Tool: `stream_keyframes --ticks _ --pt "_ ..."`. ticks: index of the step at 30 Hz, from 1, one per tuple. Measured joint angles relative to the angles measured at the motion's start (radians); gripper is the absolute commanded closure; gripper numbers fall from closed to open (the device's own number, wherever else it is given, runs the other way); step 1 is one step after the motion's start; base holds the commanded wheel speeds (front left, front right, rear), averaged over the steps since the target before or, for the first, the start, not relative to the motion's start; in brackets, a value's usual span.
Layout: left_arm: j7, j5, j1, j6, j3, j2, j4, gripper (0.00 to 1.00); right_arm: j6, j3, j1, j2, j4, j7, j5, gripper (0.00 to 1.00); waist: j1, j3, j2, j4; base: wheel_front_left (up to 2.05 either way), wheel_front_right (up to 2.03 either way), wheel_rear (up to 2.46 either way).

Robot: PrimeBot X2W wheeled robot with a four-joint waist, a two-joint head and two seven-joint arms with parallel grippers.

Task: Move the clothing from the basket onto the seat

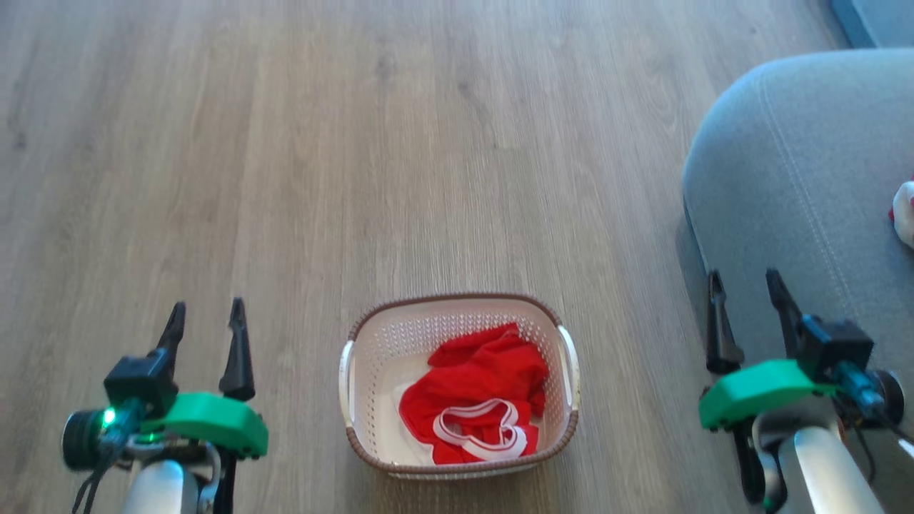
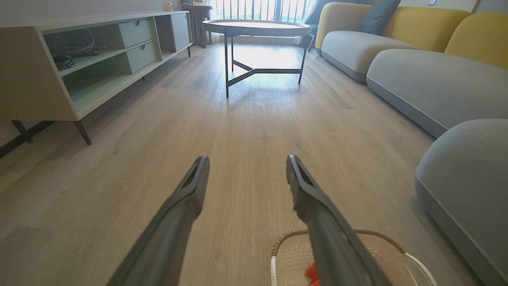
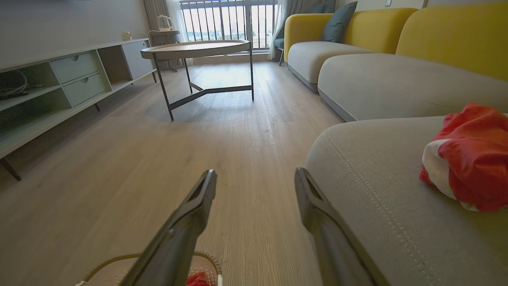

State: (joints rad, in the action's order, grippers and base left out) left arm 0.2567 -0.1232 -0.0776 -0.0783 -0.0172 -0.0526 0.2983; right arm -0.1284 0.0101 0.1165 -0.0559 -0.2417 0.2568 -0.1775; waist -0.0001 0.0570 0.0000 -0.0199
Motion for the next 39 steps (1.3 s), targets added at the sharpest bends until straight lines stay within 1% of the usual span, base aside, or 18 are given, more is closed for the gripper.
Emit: stream_keyframes --ticks 3,8,15,16,19,24,27,28,29,30,34,35,39 --pt "0.0 0.007 0.023 0.001 -0.019 0.002 -0.008 0.0 0.0 -0.005 -0.024 0.0 -0.003 0.0 0.0 0.0 0.0 -0.016 0.0 0.009 0.0 0.0 0.0" --pt "0.0 0.021 0.049 0.017 -0.042 0.005 -0.017 0.0 0.0 -0.008 -0.027 0.006 -0.003 0.0 0.0 0.0 0.0 -0.022 0.0 0.016 0.0 0.0 0.0" --pt "0.0 0.026 0.057 0.016 -0.054 0.006 -0.02 0.0 0.0 -0.008 -0.027 0.006 -0.003 0.0 0.0 0.0 0.0 -0.01 0.0 0.019 0.0 0.0 0.0" --pt "0.0 0.026 0.057 0.014 -0.053 0.006 -0.02 0.0 0.0 -0.008 -0.027 0.006 -0.003 0.0 0.0 0.0 0.0 -0.008 0.0 0.02 0.0 0.0 0.0" --pt "0.0 -0.009 0.056 -0.012 -0.029 0.006 -0.01 0.0 0.0 -0.006 -0.024 0.006 -0.002 0.0 0.0 0.0 0.0 0.003 0.0 0.02 0.0 0.0 0.0" --pt "0.0 -0.053 0.045 -0.043 0.081 0.006 0.053 0.0 0.0 0.013 0.002 0.006 0.01 0.0 0.0 0.0 0.0 0.044 0.0 0.011 0.0 0.0 0.0" --pt "0.0 -0.078 0.002 -0.046 0.15 0.006 0.102 0.0 0.0 0.028 0.048 0.006 0.022 0.0 0.0 0.0 0.0 0.084 0.0 0.001 0.0 0.0 0.0" --pt "0.0 -0.078 0.002 -0.046 0.15 0.006 0.102 0.0 0.0 0.028 0.048 0.006 0.022 0.0 0.0 0.0 0.0 0.084 0.0 0.001 0.0 0.0 0.0" --pt "0.0 -0.082 -0.04 -0.046 0.205 0.006 0.139 0.0 0.0 0.04 0.085 0.006 0.031 0.0 0.0 0.0 0.0 0.116 0.0 -0.006 0.0 0.0 0.0" --pt "0.0 -0.082 -0.04 -0.046 0.205 0.006 0.139 0.0 0.0 0.04 0.085 0.006 0.031 0.0 0.0 0.0 0.0 0.116 0.0 -0.006 0.0 0.0 0.0" --pt "0.0 -0.083 -0.142 -0.046 0.355 0.005 0.192 0.0 0.0 0.067 0.15 0.006 0.047 0.0 0.0 0.0 0.0001 0.191 0.0 -0.022 0.0 0.0 0.0" --pt "0.0 -0.101 -0.202 -0.046 0.438 0.003 0.214 0.0 0.0 0.081 0.184 0.006 0.055 0.0 0.0 0.0 0.0001 0.233 0.0 -0.032 0.0 0.0 0.0" --pt "0.0 -0.144 -0.316 -0.046 0.573 -0.017 0.252 0.0 0.0 0.116 0.266 0.005 0.074 0.0 -0.003 0.0 0.0001 0.326 0.0 -0.056 0.0 0.0 0.0"
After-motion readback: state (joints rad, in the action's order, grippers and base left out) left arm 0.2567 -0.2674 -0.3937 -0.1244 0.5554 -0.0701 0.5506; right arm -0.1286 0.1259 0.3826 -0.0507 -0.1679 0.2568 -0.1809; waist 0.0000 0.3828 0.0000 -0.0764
